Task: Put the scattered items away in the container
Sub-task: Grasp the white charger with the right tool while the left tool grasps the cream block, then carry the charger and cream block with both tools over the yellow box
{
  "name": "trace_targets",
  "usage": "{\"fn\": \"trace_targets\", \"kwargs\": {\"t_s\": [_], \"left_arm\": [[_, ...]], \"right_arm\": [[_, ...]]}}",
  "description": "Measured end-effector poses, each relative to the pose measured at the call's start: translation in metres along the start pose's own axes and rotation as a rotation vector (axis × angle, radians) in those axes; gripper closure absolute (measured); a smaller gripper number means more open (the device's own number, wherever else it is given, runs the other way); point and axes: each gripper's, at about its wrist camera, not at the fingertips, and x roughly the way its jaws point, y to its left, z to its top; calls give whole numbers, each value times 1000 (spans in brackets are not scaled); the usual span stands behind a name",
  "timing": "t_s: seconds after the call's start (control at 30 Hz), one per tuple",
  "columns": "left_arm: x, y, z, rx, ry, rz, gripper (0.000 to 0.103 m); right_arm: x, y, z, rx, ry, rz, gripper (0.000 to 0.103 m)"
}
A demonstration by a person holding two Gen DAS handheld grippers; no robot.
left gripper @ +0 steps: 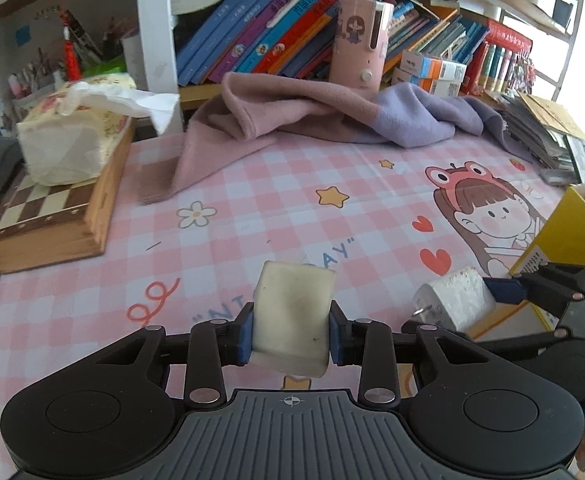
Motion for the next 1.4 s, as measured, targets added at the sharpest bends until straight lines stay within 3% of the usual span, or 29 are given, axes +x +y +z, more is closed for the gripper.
{"fn": "trace_targets", "kwargs": {"t_s": [0.6,1.1,1.4], "left_arm": [[-107,-22,-48,-18,-90,-54,71],[-206,-43,-134,-73,-104,-61,71],[-236,-62,-178,-96,-103,-99,72]], "right_arm": [[-109,15,-34,-34,-69,62,40],[-197,38,-106,-59,-20,109,40],[-243,50,-141,-80,-30,108,40]]}}
